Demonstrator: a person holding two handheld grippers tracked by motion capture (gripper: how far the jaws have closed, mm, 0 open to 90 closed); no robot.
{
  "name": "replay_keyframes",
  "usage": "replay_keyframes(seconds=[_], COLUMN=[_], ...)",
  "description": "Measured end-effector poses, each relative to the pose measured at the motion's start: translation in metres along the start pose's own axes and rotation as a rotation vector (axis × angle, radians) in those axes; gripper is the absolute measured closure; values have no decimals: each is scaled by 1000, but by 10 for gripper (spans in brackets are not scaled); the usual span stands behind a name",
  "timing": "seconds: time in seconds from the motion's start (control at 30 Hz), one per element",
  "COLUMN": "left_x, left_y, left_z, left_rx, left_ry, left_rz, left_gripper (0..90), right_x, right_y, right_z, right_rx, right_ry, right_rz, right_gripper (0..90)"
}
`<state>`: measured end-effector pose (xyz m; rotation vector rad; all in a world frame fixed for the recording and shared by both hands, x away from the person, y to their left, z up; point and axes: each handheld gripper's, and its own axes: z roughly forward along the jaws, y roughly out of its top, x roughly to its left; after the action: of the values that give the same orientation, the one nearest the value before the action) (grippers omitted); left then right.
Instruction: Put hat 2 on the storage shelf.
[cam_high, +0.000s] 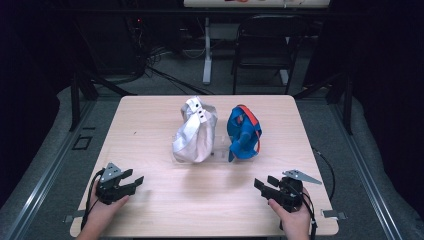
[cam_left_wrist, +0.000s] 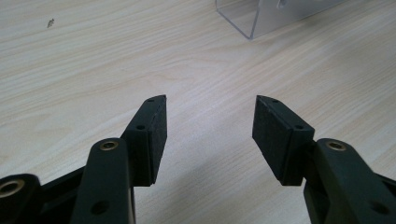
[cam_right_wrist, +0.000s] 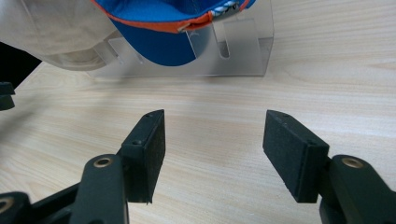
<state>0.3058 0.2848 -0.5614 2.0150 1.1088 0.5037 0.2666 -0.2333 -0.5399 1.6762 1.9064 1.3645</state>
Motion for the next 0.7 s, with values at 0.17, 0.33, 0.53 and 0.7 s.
replay_keyframes(seconds=[0.17, 0.33, 0.53, 0.7], left_x=[0, 0, -4, -5], left_y=[0, 0, 0, 1], left_z=[1, 0, 4, 7], left_rx=[-5, -6, -4, 19], left_ry=[-6, -8, -11, -24], left_rz=[3, -3, 10, 22], left_gripper=[456, 457, 456, 456], right_x=[1, 6, 13, 12], right_y=[-5, -9, -14, -13], right_z=[6, 13, 17, 18], right_rx=[5, 22, 57, 65], right_ry=[-7, 4, 16, 14], right_rz=[-21, -50, -90, -96], right_gripper=[395, 395, 396, 395])
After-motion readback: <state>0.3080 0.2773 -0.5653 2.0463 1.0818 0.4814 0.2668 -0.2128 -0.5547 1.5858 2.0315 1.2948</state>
